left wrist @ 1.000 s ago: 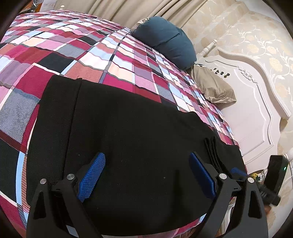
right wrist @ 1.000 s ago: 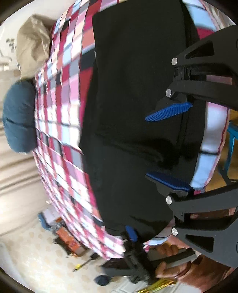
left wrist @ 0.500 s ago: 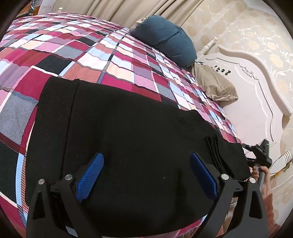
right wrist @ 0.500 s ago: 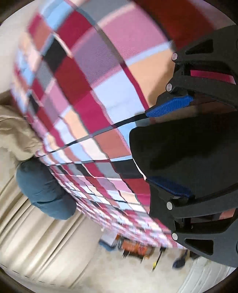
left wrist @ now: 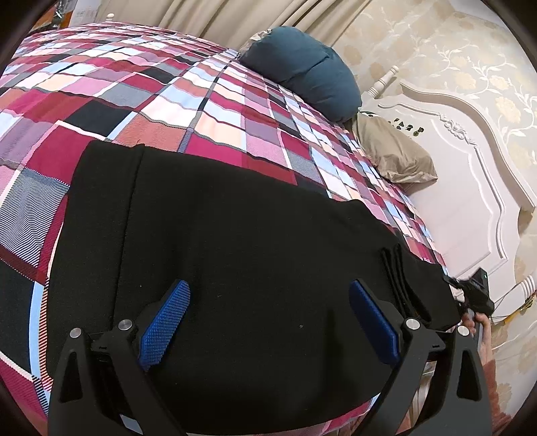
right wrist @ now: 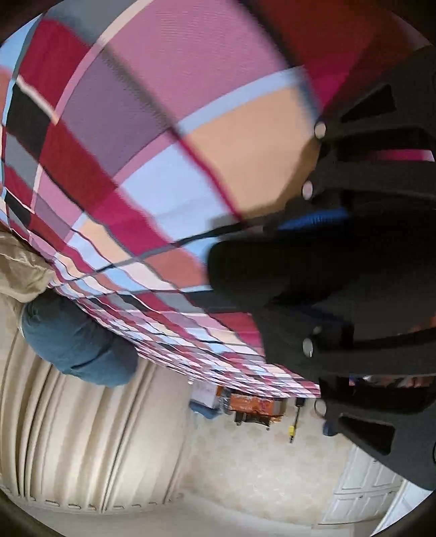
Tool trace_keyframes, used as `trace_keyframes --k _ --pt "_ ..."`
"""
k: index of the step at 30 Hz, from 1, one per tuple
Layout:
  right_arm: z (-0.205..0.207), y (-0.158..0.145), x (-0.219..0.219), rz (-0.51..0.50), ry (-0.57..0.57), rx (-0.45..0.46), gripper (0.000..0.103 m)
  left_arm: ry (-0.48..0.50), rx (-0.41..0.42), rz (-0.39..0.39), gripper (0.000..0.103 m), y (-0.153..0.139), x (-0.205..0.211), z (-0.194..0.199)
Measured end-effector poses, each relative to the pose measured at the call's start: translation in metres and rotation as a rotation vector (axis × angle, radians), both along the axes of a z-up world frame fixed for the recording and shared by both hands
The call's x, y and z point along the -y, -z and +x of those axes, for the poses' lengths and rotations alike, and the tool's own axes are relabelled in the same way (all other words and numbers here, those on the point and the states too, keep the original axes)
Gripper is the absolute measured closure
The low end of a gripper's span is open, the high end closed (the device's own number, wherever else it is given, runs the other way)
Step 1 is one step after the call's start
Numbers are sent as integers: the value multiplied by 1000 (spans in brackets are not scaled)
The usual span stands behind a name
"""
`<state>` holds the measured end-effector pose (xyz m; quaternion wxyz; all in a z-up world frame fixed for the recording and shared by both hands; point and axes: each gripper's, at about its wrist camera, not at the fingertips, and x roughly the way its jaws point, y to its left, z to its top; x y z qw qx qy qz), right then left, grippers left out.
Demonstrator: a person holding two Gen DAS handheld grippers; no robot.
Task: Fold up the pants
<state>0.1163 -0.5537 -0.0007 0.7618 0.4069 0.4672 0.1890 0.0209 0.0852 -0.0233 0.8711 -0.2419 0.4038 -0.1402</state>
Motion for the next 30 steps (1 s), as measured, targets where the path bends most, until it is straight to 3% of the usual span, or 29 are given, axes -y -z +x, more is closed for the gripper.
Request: trace_keyframes --k 2,4,5,6,7,10,11,12,14,15,16,18,20,22,23,24,26,30 --pt "-21 -1 1 5 -13 7 49 1 1 1 8 0 0 0" --pt "-41 -2 -1 -12 -31 12 50 2 4 3 8 0 0 -1" --pt "-47 -2 -1 -34 -32 15 71 3 5 5 8 0 1 0" --pt "-53 -1 -3 -75 -38 13 79 6 7 8 8 0 1 0" --pt "-57 2 -6 -116 -38 12 79 9 10 11 7 0 2 0" --pt "-58 1 -3 -100 8 6 74 20 13 26 6 0 4 1" --pt "-60 -6 -4 -136 31 11 68 20 11 28 6 -1 5 1" --pt "-60 -15 -8 -206 60 22 60 19 11 24 6 -1 4 1" --pt "-67 -46 -22 -411 151 76 54 17 12 14 6 -1 3 1" --pt "-70 -59 -31 -445 177 106 54 18 13 12 6 -1 3 1" --pt "-72 -70 -41 -435 185 142 54 18 15 12 6 0 3 1" --pt "-73 -83 -74 -286 130 229 52 20 18 17 6 0 3 0" --pt "-64 -79 -112 -189 39 243 52 17 20 20 6 0 3 0" --pt "-50 -68 -153 -181 -60 236 59 18 21 18 6 0 3 0" --pt "-42 -58 -176 -202 -103 217 72 18 20 18 6 0 3 0" --pt "-36 -50 -190 -199 -134 204 78 19 17 16 6 0 3 1" --pt "-28 -34 -213 -160 -176 180 79 18 13 6 6 0 2 1" --pt "-25 -12 -241 -198 -203 139 80 21 18 -6 6 0 0 0"
